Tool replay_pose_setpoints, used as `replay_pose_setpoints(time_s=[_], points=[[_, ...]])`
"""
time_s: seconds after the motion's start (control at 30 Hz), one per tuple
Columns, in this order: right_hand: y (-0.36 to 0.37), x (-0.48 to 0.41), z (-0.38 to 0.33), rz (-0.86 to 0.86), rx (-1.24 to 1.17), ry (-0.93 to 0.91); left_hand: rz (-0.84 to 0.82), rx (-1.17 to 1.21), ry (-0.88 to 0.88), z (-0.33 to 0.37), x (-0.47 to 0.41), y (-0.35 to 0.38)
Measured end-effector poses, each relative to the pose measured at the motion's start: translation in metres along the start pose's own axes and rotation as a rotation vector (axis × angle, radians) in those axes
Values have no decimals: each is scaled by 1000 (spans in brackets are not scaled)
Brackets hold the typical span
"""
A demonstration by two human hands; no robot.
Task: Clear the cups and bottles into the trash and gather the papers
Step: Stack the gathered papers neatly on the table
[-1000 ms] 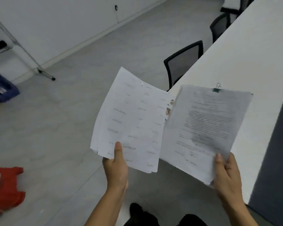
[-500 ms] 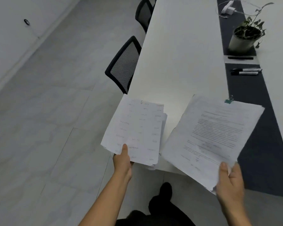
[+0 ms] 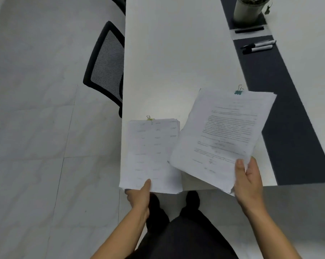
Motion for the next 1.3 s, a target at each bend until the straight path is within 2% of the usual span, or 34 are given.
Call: replay_pose_setpoints(time_s=[0.07,0.13,0.23,0.37,0.57,0.7,0.87,1.1,1.3], points=[[23,7,-8,-46,-41,-5,118,-67,-47,6,-2,-23],[50,15,-16,-112,-58,-24,177,-131,13,16,-10,-46],[89,21,-22,-219,-60,-45,88,-184,165,31,-29,-72],[135,18,2,-309,-21,30,-61,-177,209,53,-49,-88],[175,11,73,-491,595,128,-245,-321,248,68,-51,-77],[180,19,81,-478,692,143,-305,-448,332,72,-47,-67],[172,26,89,-523,830,50,-348,-479,395,83,-62,-56],[162,22,98,-496,809,40,-292,-482,419,106,-70,-45],[162,14,105,-486,706,42,-233,-373,378,137,-95,-35]])
Point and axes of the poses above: each hand's wrist, its own x-axis away from the middle knuckle, its own y-axis out of the palm, z = x × y, the point moved 3 cm from there along -x, towards the middle knuckle, and after that the axes turned 8 degrees about -y, right-handed, at the moved point
